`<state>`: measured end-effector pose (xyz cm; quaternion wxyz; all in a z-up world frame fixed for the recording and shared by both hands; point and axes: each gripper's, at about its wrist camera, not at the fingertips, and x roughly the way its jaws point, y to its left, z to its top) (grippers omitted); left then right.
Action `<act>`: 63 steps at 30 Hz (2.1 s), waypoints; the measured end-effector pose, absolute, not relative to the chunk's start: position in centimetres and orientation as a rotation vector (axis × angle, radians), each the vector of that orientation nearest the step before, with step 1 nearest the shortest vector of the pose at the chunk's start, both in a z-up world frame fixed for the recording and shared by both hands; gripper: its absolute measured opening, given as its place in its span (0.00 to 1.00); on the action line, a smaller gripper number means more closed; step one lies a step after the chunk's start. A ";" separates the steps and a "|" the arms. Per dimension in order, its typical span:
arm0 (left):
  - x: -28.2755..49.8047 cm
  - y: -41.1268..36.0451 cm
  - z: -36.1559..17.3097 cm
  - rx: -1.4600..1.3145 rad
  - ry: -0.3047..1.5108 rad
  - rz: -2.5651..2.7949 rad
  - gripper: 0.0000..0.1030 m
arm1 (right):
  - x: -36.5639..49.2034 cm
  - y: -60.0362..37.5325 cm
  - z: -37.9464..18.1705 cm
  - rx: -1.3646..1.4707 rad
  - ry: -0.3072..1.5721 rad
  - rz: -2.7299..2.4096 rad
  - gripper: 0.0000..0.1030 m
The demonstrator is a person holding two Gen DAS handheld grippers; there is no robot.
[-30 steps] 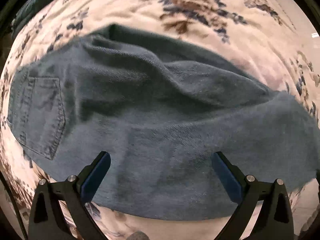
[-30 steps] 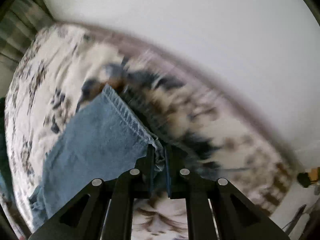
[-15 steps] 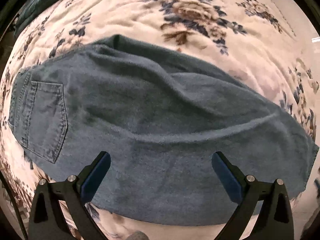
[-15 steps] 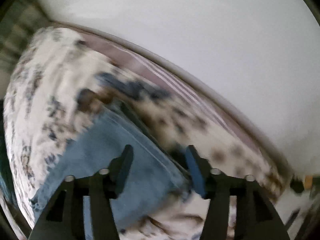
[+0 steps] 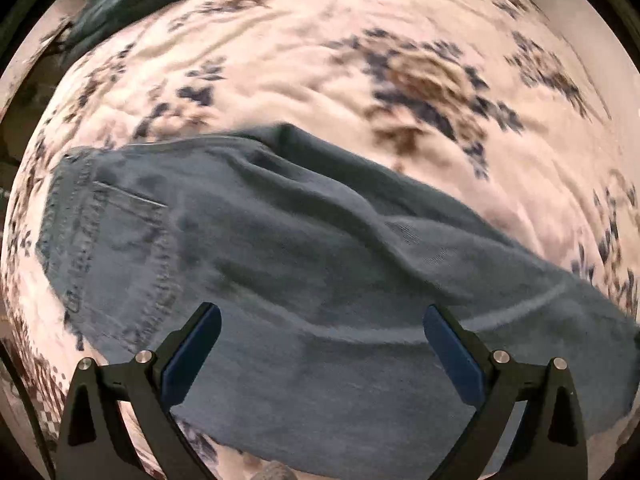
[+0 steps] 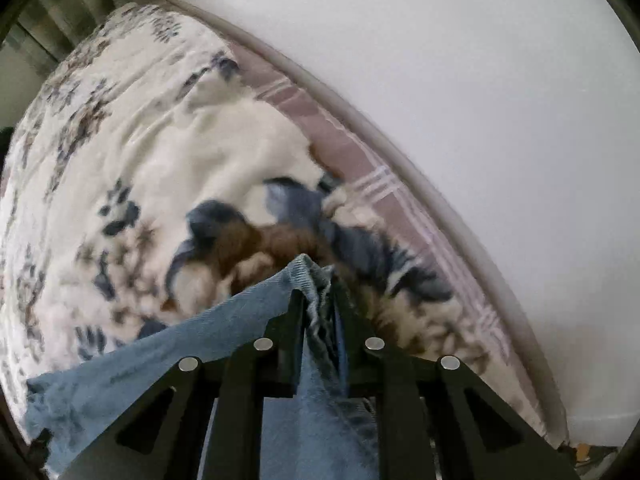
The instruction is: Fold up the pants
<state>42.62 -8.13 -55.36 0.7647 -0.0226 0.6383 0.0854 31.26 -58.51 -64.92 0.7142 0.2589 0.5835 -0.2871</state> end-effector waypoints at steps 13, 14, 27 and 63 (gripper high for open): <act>42.5 3.7 -53.7 -0.248 1.404 0.380 1.00 | 40.0 -42.0 -56.5 0.457 1.366 -0.216 0.62; 42.8 4.7 -53.8 -0.285 1.414 0.384 1.00 | 42.0 -38.2 -57.3 0.501 1.406 -0.029 0.62; 47.7 13.2 -57.8 -0.743 1.660 0.313 1.00 | 56.0 -7.1 -70.2 0.301 1.703 0.739 0.39; 47.1 14.6 -61.3 -0.988 1.764 0.244 0.31 | 52.5 -0.6 -69.9 0.391 1.661 1.160 0.63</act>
